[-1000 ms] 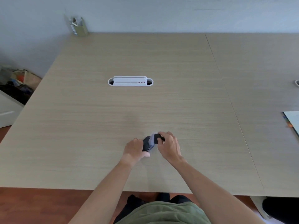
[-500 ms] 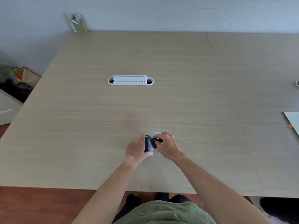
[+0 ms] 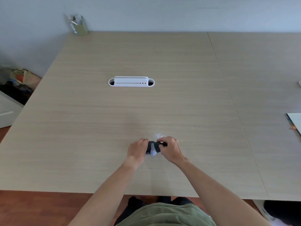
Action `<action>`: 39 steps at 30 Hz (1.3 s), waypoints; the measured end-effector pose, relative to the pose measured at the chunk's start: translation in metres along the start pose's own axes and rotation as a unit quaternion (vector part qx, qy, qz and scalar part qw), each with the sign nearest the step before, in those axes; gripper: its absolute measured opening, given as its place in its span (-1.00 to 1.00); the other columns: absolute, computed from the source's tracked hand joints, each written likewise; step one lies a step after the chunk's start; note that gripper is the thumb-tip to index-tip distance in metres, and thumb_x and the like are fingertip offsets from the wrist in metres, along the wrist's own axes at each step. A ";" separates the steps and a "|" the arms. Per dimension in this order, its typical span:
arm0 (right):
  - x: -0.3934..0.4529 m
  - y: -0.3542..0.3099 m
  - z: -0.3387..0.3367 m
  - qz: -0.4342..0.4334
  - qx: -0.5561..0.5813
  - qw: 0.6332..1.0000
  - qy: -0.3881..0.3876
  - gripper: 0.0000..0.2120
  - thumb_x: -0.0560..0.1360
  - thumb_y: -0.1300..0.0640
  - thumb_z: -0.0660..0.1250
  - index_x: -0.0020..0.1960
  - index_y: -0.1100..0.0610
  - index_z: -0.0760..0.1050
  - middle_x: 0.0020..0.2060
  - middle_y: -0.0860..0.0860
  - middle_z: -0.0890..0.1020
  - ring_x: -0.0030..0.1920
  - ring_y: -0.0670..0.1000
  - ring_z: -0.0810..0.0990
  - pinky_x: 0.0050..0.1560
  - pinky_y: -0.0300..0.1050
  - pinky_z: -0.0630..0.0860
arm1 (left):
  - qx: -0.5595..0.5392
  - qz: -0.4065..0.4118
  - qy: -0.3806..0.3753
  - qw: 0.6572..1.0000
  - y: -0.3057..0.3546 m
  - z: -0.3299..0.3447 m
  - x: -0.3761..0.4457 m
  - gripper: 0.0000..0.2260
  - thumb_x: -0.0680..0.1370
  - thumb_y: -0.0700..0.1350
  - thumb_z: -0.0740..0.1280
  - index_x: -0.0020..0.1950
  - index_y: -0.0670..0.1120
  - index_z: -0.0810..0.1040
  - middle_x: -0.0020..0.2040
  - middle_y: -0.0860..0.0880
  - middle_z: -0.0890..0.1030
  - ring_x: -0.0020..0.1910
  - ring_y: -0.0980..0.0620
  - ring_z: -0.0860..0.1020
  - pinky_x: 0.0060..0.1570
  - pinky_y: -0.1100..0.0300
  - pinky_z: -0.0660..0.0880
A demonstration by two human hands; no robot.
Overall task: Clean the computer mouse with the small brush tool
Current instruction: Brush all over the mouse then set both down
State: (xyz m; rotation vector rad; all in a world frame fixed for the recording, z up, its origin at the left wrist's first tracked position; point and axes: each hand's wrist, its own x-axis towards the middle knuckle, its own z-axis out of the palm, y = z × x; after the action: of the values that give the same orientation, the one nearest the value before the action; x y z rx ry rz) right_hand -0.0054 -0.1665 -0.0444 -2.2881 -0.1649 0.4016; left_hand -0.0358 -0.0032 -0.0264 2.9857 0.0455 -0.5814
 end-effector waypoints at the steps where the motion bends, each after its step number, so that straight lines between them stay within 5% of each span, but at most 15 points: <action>1: 0.000 0.001 0.001 0.012 -0.017 1.000 0.020 -0.72 0.46 0.26 0.27 0.08 0.12 0.66 -0.06 0.01 0.63 -0.11 0.00 0.60 -0.09 -0.15 0.58 | 0.000 0.005 0.005 1.000 -0.001 0.001 -0.001 -0.62 0.47 -0.31 0.36 0.25 -0.06 0.43 0.19 -0.06 0.56 0.06 -0.15 0.62 -0.03 0.03 0.54; 5: 0.005 -0.001 -0.004 0.056 -0.044 0.992 0.100 -0.79 0.46 0.26 0.21 -0.04 0.18 0.61 -0.13 0.05 0.58 -0.19 0.10 0.55 -0.16 0.03 0.59 | 0.010 0.018 0.000 1.000 -0.007 0.005 0.000 -0.43 0.47 -0.33 0.38 0.39 0.09 0.38 0.37 -0.05 0.37 0.20 -0.14 0.53 0.10 0.01 0.54; 8: 0.008 -0.003 -0.005 0.042 0.006 0.997 0.064 -0.79 0.38 0.26 0.23 -0.11 0.21 0.63 -0.21 0.08 0.66 -0.20 0.13 0.60 -0.22 0.03 0.59 | -0.067 0.020 0.001 0.998 -0.011 0.008 -0.001 -0.42 0.48 -0.37 0.31 0.43 0.10 0.41 0.50 -0.06 0.23 0.38 -0.14 0.34 0.27 -0.03 0.45; 12: 0.005 -0.002 0.005 0.045 0.067 0.996 -0.025 -0.70 0.38 0.24 0.25 0.02 0.14 0.69 -0.20 -0.06 0.66 -0.25 -0.09 0.61 -0.35 -0.43 0.46 | -0.272 -0.093 0.059 0.956 -0.003 0.015 -0.008 -0.47 0.43 -0.25 0.27 0.40 -0.01 0.40 0.40 -0.05 0.33 0.41 -0.14 0.28 0.33 -0.01 0.36; 14: 0.006 0.001 0.009 0.055 0.052 0.997 -0.023 -0.68 0.39 0.23 0.24 0.05 0.12 0.68 -0.12 -0.06 0.67 -0.13 -0.04 0.63 -0.20 -0.34 0.56 | -0.319 -0.155 0.052 0.933 0.004 0.017 -0.010 -0.49 0.45 -0.14 0.27 0.41 0.00 0.34 0.35 -0.07 0.35 0.37 -0.16 0.28 0.29 -0.04 0.40; 16: 0.007 0.004 0.008 0.067 0.020 0.998 0.008 -0.69 0.42 0.24 0.23 0.05 0.12 0.67 -0.07 -0.01 0.66 -0.06 0.01 0.61 -0.08 -0.10 0.60 | -0.312 -0.182 0.023 0.932 0.009 0.019 -0.009 -0.45 0.47 -0.01 0.30 0.46 0.01 0.28 0.38 -0.11 0.34 0.35 -0.18 0.28 0.27 -0.04 0.40; 19: 0.010 0.007 0.004 0.069 -0.004 0.997 0.031 -0.82 0.47 0.24 0.21 -0.12 0.18 0.60 -0.19 0.05 0.61 -0.17 0.10 0.55 -0.20 0.00 0.52 | -0.279 -0.178 0.006 0.944 0.010 0.021 -0.008 -0.27 0.45 0.14 0.37 0.53 -0.02 0.19 0.41 -0.09 0.33 0.35 -0.18 0.28 0.24 -0.01 0.40; 22: 0.008 0.005 0.000 0.053 0.025 0.997 0.047 -0.87 0.46 0.27 0.20 -0.26 0.24 0.45 -0.40 0.01 0.45 -0.33 0.05 0.37 -0.34 -0.12 0.31 | -0.283 -0.151 -0.005 0.947 0.008 0.022 -0.002 -0.28 0.44 0.06 0.40 0.52 -0.07 0.20 0.40 -0.07 0.35 0.33 -0.19 0.30 0.26 0.02 0.37; 26: -0.001 -0.003 0.003 0.037 0.057 0.997 0.034 -0.93 0.34 0.35 0.14 -0.27 0.25 0.37 -0.47 -0.03 0.32 -0.41 -0.03 0.20 -0.43 -0.22 0.17 | -0.295 -0.078 -0.013 0.952 0.005 0.013 0.006 -0.55 0.39 -0.15 0.43 0.23 -0.16 0.40 0.22 -0.05 0.49 0.22 -0.14 0.44 0.19 0.04 0.44; 32: -0.002 0.004 0.005 0.034 -0.022 0.998 0.053 -0.86 0.41 0.38 0.14 -0.26 0.18 0.30 -0.35 0.02 0.36 -0.37 0.03 0.32 -0.41 -0.10 0.25 | -0.313 -0.052 -0.014 0.948 -0.003 0.011 0.006 -0.41 0.42 -0.21 0.47 0.39 -0.20 0.33 0.31 -0.11 0.41 0.30 -0.12 0.43 0.16 0.21 0.39; 34: 0.000 0.003 0.004 0.033 -0.014 0.997 0.068 -0.86 0.42 0.35 0.15 -0.24 0.14 0.33 -0.35 -0.02 0.37 -0.38 -0.04 0.34 -0.43 -0.22 0.25 | -0.320 -0.060 -0.007 0.945 -0.005 0.012 0.003 -0.45 0.41 -0.20 0.46 0.36 -0.17 0.37 0.29 -0.10 0.43 0.29 -0.12 0.45 0.12 0.24 0.37; 39: 0.005 -0.008 0.010 0.001 -0.008 1.000 0.029 -0.86 0.45 0.32 0.17 -0.20 0.11 0.37 -0.35 -0.02 0.38 -0.35 -0.03 0.36 -0.38 -0.26 0.26 | -0.279 -0.105 0.000 0.954 0.000 0.014 -0.009 -0.56 0.40 -0.10 0.35 0.26 -0.02 0.40 0.15 -0.03 0.50 0.22 -0.09 0.40 0.14 0.05 0.47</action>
State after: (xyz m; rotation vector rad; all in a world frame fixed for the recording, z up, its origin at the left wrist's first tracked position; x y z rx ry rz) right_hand -0.0043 -0.1529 -0.0457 -2.3125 -0.1375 0.3358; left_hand -0.0492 -0.0044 -0.0361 2.4417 0.4533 -0.4855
